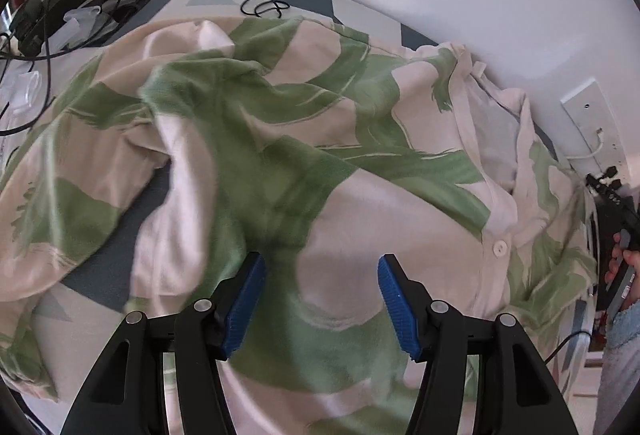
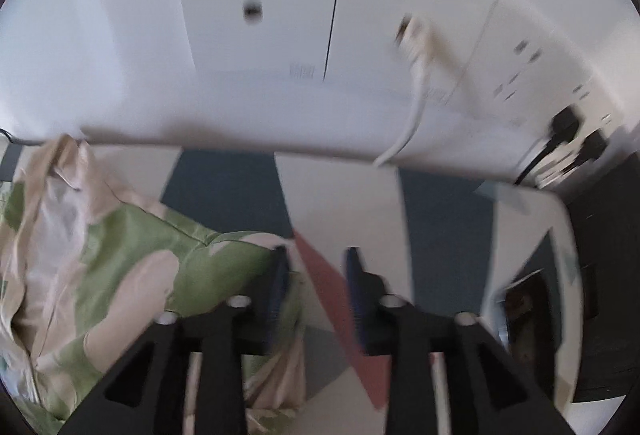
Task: Fold clothes
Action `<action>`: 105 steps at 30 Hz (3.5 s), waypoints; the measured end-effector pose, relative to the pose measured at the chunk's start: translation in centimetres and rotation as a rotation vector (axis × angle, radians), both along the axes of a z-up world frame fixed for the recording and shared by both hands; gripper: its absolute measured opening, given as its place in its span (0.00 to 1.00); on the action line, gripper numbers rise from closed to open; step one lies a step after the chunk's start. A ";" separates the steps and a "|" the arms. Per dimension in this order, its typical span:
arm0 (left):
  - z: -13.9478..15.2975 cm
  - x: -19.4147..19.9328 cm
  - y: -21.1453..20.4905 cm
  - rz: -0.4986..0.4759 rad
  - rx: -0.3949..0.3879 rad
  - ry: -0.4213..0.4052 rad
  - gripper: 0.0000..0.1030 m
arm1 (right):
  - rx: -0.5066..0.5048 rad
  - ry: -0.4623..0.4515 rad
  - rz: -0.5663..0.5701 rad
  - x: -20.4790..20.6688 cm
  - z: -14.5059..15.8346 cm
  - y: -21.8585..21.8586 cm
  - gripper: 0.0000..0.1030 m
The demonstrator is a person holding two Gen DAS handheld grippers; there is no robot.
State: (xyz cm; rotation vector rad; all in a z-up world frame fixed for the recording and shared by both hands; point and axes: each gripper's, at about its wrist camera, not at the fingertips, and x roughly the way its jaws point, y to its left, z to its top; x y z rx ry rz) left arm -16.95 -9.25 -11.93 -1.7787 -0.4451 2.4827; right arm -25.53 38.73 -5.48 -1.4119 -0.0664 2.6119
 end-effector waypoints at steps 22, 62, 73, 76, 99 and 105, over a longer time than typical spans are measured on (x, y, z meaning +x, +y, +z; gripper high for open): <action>-0.6 2.8 -6.2 -0.143 -0.058 -0.007 0.57 | -0.406 -0.103 -0.005 22.7 -3.4 -7.3 0.57; 0.3 16.7 -6.1 -0.215 -0.008 -0.031 0.09 | -0.247 -0.221 0.063 26.5 -4.7 -10.4 0.09; 9.3 14.3 -8.5 -0.153 0.030 0.166 0.19 | -0.365 0.128 -0.133 28.9 4.2 -6.4 0.46; 11.7 13.0 -8.6 -0.131 0.077 0.264 0.20 | -0.393 0.261 -0.127 26.4 9.3 -6.3 0.47; 7.1 -2.8 -5.0 -0.457 -0.234 0.086 0.55 | -0.146 0.291 0.228 12.0 9.3 -17.1 0.68; 3.9 -4.6 -2.6 -0.609 -0.219 0.020 0.55 | -0.239 0.127 0.367 9.4 3.2 -20.8 0.68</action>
